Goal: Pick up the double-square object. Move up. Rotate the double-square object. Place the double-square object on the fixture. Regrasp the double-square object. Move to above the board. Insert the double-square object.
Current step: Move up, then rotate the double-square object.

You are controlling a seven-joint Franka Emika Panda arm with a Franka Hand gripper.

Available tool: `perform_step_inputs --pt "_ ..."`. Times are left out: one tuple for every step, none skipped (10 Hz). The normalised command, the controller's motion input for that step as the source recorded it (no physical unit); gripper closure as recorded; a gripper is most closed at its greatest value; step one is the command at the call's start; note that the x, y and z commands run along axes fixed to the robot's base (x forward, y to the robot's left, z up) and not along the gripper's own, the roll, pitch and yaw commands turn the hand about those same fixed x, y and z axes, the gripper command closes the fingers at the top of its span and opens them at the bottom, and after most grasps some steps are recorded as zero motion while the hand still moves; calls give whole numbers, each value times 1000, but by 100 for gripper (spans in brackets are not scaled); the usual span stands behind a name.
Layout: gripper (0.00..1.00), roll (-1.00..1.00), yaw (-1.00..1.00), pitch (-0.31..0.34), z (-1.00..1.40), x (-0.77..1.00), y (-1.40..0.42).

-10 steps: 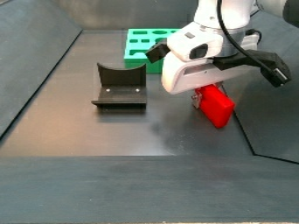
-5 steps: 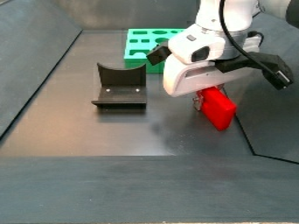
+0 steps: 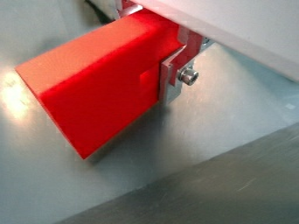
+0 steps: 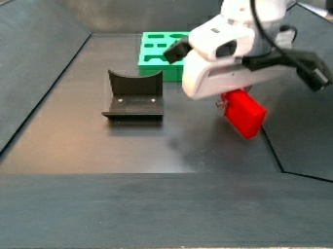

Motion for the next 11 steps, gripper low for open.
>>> perform_step_inputs --pt "100 17 -31 51 572 -14 7" --pt "100 37 -28 61 397 -15 10" --pt "100 60 -23 65 215 -19 11" --pt "100 0 0 0 833 724 99" --pt "100 5 6 26 688 679 84" --pt "100 2 11 81 550 494 54" --pt "100 16 15 100 390 300 30" --pt "100 42 18 85 235 141 17" --pt "100 0 -1000 0 0 0 0" --pt "100 0 -1000 0 -26 -6 -3" --pt "100 -2 -1000 -1 -20 0 3"
